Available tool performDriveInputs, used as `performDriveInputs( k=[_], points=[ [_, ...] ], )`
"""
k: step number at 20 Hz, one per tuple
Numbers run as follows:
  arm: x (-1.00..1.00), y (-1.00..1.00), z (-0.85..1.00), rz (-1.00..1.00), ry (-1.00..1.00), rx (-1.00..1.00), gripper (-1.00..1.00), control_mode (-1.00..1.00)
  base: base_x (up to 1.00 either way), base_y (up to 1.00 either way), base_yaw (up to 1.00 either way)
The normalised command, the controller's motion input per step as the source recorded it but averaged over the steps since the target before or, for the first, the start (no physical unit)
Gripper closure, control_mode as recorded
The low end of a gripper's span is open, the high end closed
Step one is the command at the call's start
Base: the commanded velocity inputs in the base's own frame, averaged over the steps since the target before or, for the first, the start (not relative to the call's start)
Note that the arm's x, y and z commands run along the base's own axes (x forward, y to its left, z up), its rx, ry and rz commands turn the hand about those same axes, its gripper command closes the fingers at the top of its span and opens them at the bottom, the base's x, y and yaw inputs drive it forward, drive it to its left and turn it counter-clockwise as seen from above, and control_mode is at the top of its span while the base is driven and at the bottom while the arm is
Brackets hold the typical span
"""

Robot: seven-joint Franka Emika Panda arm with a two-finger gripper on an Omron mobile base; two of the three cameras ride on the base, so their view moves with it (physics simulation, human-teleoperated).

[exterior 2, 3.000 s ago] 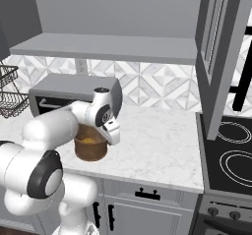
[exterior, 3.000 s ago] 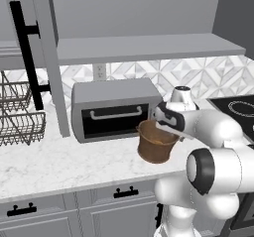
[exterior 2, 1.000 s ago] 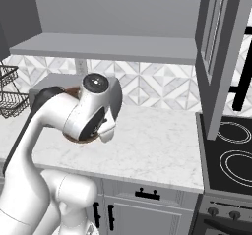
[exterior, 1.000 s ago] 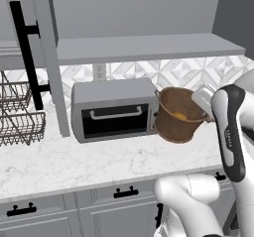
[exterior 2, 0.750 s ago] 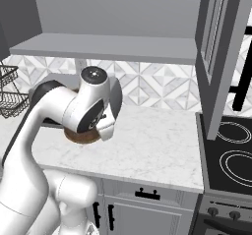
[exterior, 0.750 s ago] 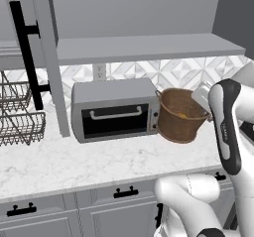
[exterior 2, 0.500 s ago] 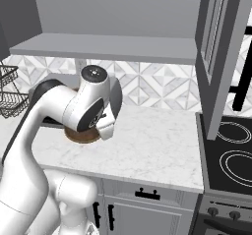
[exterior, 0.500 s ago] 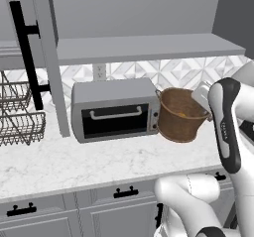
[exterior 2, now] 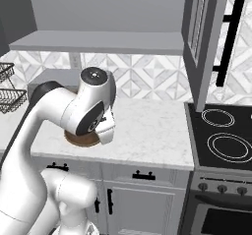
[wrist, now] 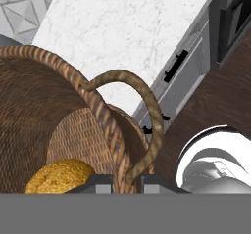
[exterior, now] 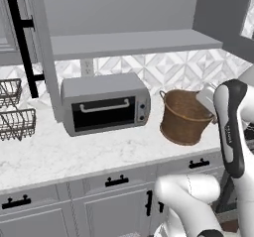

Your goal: Open the cabinet, pick up the bread from the cabinet and place it in the basket. Then move the basket to the dining counter.

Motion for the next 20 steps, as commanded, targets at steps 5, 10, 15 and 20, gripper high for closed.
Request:
performDriveInputs(
  k=[5,10,15,20],
  points=[
    [0.00,0.00,0.00,0.00,0.00,0.00,1.00,1.00,-1.00,-0.19,-0.52],
    [0.00,0.00,0.00,0.00,0.00,0.00,1.00,1.00,-0.77,-0.66,-0.53],
    [0.00,0.00,0.00,0.00,0.00,0.00,1.00,1.00,-0.08,-0.40,-0.75],
    [0.00,0.00,0.00,0.00,0.00,0.00,1.00,1.00,0.00,-0.24,-0.87]
  ],
)
